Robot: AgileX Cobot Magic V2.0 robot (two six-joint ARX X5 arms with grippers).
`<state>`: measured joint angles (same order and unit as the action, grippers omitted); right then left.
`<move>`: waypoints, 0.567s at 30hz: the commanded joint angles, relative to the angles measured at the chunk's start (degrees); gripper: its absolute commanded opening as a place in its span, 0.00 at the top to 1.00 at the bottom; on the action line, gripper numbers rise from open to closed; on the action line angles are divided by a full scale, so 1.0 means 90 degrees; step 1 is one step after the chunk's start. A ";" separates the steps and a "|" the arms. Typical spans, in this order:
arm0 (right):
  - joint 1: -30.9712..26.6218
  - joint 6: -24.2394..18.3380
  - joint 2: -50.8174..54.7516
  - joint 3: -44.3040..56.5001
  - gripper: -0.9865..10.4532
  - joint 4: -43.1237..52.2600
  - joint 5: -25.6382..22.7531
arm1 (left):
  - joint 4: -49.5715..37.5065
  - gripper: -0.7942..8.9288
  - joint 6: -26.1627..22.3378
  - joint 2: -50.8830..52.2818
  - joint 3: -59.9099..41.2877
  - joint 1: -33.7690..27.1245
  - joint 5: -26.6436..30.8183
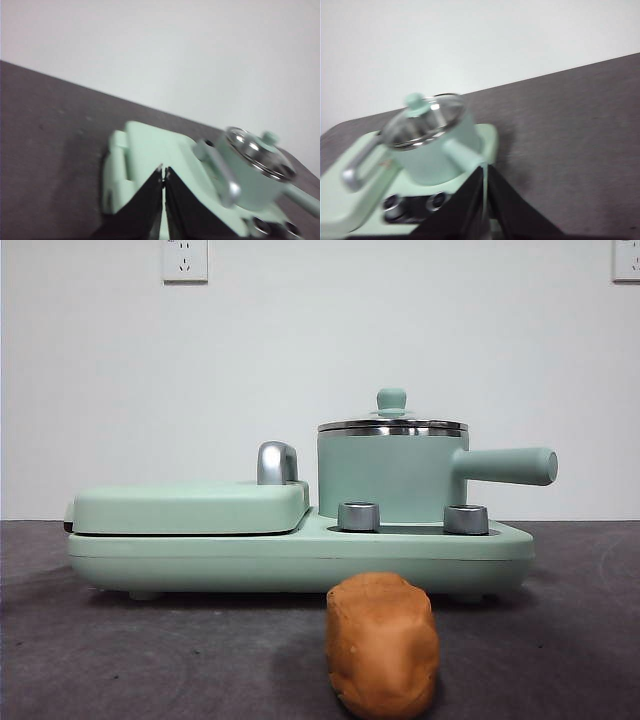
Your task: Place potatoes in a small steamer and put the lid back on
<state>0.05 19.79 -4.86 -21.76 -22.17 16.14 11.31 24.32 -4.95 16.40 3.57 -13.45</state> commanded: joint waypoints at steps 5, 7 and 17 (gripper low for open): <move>0.0010 -0.0068 -0.0850 -0.1484 0.91 -0.1190 0.0702 | 0.0702 0.91 0.0061 -0.0935 0.1477 0.0034 -0.0857; 0.0010 -0.0270 -0.1134 -0.1855 0.91 -0.1496 0.0993 | 0.0850 0.91 0.0039 -0.1287 0.1887 0.0034 -0.1171; 0.0012 -0.1333 -0.2215 -0.2992 0.91 -0.2562 0.2431 | 0.1586 0.91 -0.0432 -0.2875 0.3274 0.0058 -0.2999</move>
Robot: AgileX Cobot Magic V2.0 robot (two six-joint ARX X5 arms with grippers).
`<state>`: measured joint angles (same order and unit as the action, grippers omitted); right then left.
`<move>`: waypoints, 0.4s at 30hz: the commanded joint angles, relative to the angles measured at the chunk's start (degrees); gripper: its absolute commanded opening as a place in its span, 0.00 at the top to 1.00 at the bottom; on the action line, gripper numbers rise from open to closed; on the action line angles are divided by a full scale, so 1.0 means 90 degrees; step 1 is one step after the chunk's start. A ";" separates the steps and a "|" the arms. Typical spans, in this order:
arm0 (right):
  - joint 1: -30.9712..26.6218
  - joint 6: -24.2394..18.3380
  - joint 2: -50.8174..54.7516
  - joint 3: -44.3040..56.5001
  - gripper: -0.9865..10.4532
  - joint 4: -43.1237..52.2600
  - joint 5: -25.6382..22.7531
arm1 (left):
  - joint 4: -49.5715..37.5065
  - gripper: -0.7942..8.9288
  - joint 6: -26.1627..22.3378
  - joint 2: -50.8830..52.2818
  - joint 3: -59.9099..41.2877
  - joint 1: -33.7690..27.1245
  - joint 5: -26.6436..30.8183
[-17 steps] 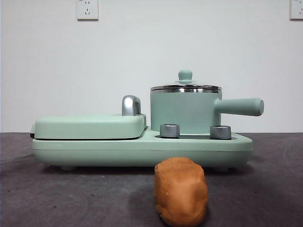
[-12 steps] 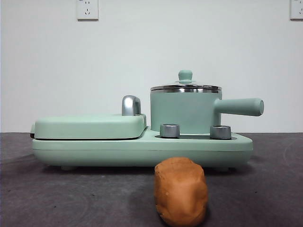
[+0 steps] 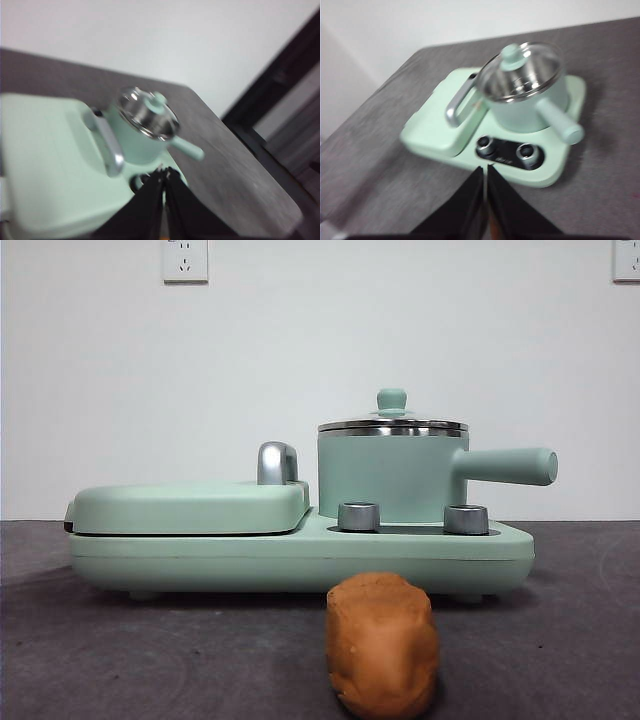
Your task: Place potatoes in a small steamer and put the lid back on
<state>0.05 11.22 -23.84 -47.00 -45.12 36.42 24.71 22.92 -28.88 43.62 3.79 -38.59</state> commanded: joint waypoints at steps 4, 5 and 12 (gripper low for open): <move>0.0012 -0.0437 -0.0221 -0.0323 0.91 -0.0015 0.0321 | 0.0486 0.89 -0.0517 -0.0661 0.0578 0.0172 -0.0384; 0.0012 -0.0444 -0.0228 -0.0347 0.91 -0.0019 0.0316 | 0.0593 0.89 -0.0585 -0.0753 0.0648 0.0221 -0.0386; 0.0012 -0.0471 -0.0226 -0.0376 0.90 -0.0126 0.0311 | 0.0957 0.78 -0.0828 -0.1105 0.0828 0.0639 -0.0384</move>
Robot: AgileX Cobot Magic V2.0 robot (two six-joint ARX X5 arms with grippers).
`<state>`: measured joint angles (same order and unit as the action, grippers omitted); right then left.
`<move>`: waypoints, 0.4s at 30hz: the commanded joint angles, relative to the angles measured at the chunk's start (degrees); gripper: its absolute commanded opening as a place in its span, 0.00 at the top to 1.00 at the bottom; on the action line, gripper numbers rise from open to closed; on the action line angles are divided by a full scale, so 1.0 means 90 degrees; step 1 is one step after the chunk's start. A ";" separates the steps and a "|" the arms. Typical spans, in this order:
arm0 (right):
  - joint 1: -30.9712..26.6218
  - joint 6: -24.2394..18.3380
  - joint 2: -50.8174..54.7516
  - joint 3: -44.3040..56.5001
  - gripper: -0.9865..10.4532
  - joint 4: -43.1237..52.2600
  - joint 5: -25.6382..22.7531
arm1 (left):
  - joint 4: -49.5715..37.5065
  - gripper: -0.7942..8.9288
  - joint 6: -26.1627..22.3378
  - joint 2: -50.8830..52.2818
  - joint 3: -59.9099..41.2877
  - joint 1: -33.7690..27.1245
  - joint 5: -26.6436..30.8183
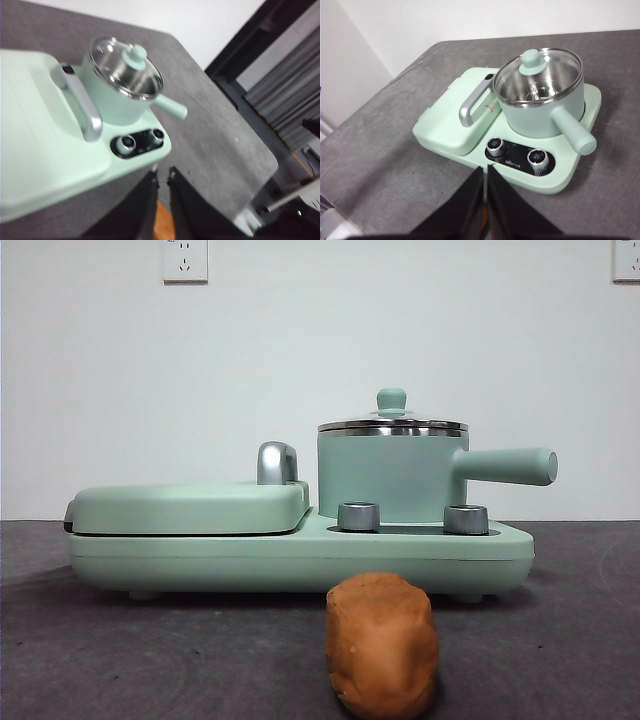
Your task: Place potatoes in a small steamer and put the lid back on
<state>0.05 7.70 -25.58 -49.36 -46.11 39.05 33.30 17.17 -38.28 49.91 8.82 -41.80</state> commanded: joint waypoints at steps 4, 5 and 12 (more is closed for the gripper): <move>0.0010 -0.0097 -0.0034 -0.0114 0.77 -0.0029 0.0010 | 0.0027 0.63 -0.0194 -0.0168 0.0129 0.0282 -0.0027; 0.0010 -0.0100 -0.0034 -0.0114 0.73 -0.0032 0.0002 | 0.0022 0.59 -0.0209 -0.0185 0.0129 0.0325 -0.0027; 0.0010 -0.0097 -0.0034 -0.0114 0.53 -0.0032 0.0000 | -0.0012 0.49 -0.0359 -0.0289 0.0129 0.0551 -0.0024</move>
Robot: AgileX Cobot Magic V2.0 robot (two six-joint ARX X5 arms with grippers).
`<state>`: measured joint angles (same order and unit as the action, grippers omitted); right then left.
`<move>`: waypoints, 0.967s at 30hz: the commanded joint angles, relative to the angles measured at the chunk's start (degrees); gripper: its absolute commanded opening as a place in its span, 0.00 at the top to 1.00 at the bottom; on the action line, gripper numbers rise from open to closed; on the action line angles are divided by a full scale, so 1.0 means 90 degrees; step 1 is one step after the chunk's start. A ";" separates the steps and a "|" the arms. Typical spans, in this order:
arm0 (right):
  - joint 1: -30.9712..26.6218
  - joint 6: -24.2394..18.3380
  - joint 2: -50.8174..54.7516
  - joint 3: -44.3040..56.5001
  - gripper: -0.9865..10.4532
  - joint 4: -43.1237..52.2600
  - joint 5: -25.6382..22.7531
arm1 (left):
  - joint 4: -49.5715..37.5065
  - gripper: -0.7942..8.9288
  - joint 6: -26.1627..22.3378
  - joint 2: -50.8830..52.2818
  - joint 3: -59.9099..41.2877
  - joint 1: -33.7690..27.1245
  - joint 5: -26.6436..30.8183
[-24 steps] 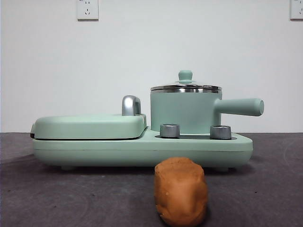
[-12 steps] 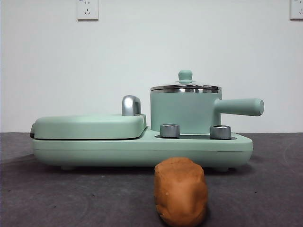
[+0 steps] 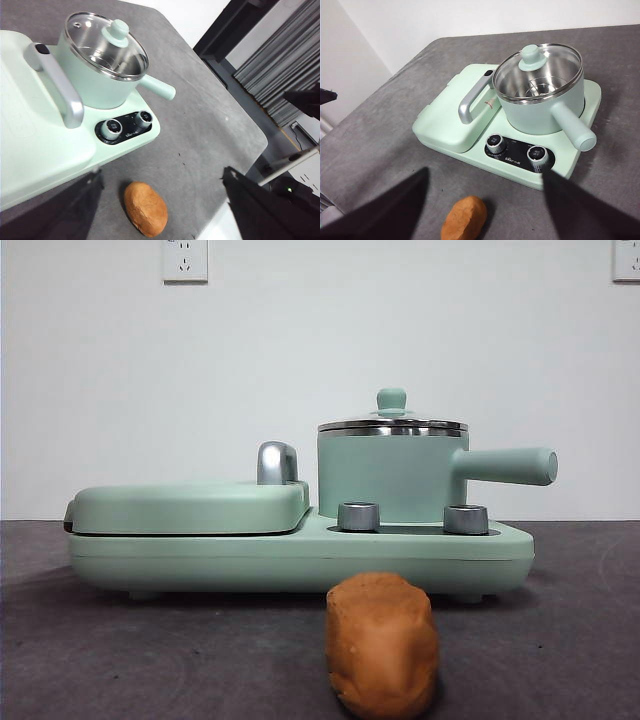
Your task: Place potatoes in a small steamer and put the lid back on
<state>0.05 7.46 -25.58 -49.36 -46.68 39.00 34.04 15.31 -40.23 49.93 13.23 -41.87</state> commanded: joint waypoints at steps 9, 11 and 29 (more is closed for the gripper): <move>0.0010 -0.0066 -0.0034 -0.0114 0.45 0.0034 0.0002 | -0.0457 0.46 -0.0126 -0.0551 0.0170 0.0423 -0.0012; 0.0010 -0.0053 -0.0034 -0.0114 0.45 0.0036 0.0005 | -0.0454 0.46 -0.0129 -0.0777 0.0272 0.0515 0.0007; 0.0010 -0.0022 -0.0034 -0.0114 0.45 0.0036 0.0000 | 0.0041 0.46 -0.1241 -0.4216 0.3483 0.1882 0.1919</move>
<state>0.05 7.46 -25.58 -49.36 -46.68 39.00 34.70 6.94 -76.09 78.28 29.36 -25.52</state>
